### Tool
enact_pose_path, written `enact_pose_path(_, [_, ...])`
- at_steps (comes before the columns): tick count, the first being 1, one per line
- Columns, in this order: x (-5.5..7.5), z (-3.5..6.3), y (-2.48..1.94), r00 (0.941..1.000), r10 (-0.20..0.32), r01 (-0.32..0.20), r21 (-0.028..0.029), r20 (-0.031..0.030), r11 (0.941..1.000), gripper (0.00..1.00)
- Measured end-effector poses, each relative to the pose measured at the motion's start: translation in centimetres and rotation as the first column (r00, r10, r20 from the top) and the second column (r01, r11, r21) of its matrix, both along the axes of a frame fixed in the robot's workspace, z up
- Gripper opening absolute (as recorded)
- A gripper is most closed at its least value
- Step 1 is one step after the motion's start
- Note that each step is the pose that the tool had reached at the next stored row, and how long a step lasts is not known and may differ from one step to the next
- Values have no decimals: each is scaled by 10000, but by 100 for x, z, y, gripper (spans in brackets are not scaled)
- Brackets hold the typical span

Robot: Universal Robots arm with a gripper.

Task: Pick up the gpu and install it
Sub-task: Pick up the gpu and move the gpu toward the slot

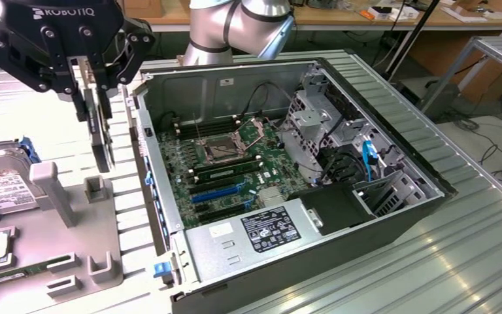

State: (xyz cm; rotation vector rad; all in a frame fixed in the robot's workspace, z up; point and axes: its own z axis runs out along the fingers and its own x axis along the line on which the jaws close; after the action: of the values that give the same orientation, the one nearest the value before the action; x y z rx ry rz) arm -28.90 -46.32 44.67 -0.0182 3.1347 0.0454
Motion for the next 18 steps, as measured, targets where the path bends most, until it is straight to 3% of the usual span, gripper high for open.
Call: enact_pose_path(18, [110,0,101,10000,2,-2,0,0,10000,27])
